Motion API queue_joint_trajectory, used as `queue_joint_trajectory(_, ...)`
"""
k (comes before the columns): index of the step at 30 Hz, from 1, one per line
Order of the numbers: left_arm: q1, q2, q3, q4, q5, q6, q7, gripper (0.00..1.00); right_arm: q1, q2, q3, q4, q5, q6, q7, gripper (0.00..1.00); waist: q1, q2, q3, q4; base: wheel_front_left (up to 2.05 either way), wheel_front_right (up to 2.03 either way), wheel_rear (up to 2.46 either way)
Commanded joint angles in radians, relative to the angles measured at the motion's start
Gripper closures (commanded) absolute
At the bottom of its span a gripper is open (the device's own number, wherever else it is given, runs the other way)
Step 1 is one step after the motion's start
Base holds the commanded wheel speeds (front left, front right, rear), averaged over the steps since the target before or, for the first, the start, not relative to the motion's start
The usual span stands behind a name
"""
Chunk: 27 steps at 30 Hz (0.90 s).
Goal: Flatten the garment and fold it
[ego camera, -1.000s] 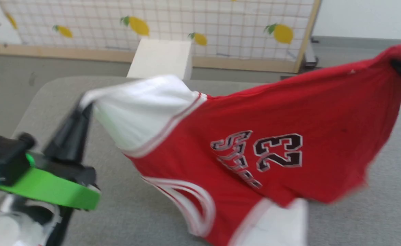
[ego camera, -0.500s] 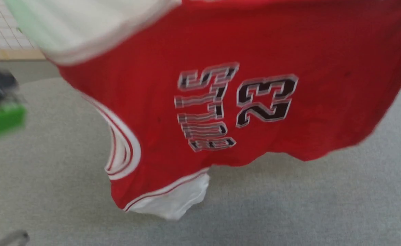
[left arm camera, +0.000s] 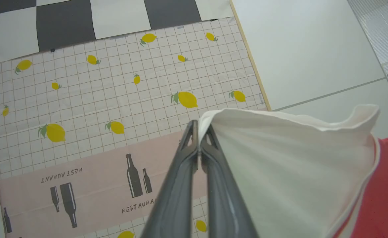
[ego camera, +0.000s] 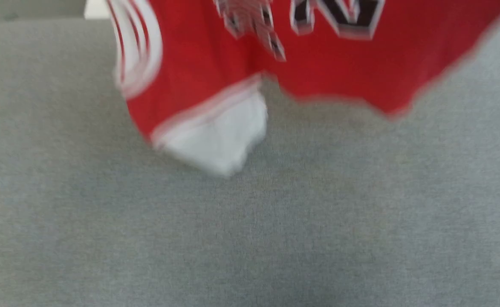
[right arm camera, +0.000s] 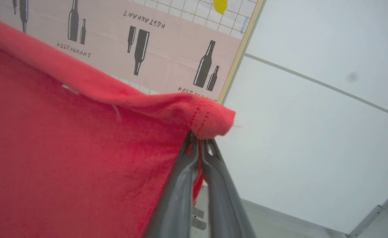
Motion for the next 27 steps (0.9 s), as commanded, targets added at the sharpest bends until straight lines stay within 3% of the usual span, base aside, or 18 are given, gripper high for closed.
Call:
queue_joint_trajectory(1,-0.077,-0.016,-0.006,0.054,0.021,-0.006,-0.023,1.00,-0.057,0.014,0.006,0.045,-0.025,-0.002,-0.030,1.00,-0.0001,-0.0001,0.136,-0.009,0.00,0.00,0.00)
queue_joint_trajectory(9,-0.380,-0.099,-0.024,0.365,0.092,-0.016,-0.188,1.00,-0.310,0.094,0.012,0.316,-0.128,-0.002,-0.197,1.00,-0.0001,-0.0001,0.226,-0.003,0.00,0.00,0.00)
queue_joint_trajectory(14,-0.438,-0.142,-0.054,0.490,0.115,-0.033,-0.242,1.00,-0.371,0.132,0.024,0.437,-0.171,-0.002,-0.304,1.00,-0.0001,-0.0001,0.271,0.016,0.00,0.00,0.00)
queue_joint_trajectory(19,-0.343,-0.181,-0.101,0.570,0.121,-0.057,-0.261,1.00,-0.318,0.175,0.072,0.528,-0.171,-0.002,-0.399,1.00,-0.0001,-0.0001,0.273,0.040,0.00,0.00,0.00)
queue_joint_trajectory(27,0.030,-0.240,-0.177,0.583,0.100,-0.078,-0.266,1.00,-0.074,0.217,0.226,0.627,-0.128,-0.002,-0.515,1.00,-0.0001,-0.0001,0.174,0.080,0.00,0.00,0.00)
